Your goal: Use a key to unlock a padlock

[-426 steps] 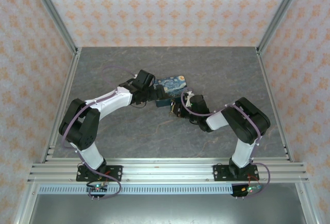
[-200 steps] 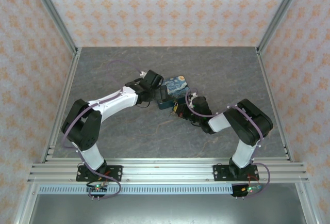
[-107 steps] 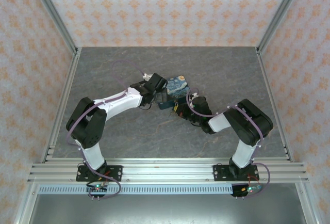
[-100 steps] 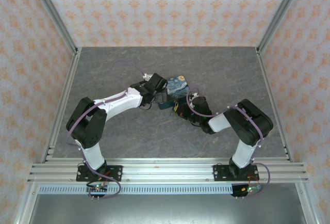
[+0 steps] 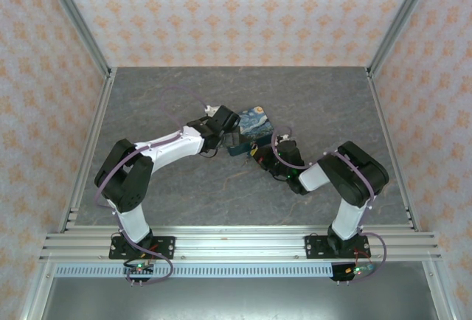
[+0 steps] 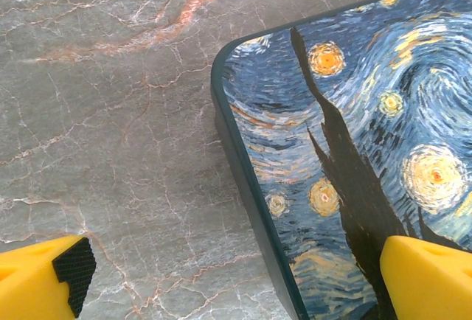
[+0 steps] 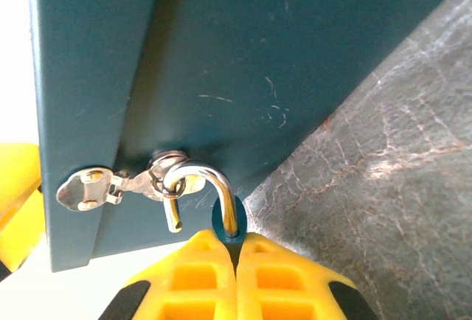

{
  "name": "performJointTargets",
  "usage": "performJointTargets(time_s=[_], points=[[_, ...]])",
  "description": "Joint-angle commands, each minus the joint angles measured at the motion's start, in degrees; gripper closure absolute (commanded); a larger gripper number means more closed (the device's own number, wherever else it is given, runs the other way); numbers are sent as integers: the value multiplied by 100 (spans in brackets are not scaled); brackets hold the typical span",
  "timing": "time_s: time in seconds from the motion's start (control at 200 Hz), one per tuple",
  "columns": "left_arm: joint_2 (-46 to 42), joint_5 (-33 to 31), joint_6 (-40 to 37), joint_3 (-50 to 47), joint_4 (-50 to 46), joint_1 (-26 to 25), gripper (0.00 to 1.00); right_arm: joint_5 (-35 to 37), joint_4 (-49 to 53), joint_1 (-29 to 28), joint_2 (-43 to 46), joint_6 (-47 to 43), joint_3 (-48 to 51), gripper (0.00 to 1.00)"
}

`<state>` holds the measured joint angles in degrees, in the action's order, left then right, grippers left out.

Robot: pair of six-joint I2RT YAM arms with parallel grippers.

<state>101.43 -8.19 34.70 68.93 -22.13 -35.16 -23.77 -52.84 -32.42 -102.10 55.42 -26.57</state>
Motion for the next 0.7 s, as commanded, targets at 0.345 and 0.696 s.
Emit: performJointTargets(time_s=[0.345, 0.696], points=[[216, -175, 19, -283, -329, -34, 0, 750, -19, 56, 98, 463, 109, 100], [220, -127, 11, -377, -268, -37, 0, 992, 349, 145, 233, 400, -32, 100]])
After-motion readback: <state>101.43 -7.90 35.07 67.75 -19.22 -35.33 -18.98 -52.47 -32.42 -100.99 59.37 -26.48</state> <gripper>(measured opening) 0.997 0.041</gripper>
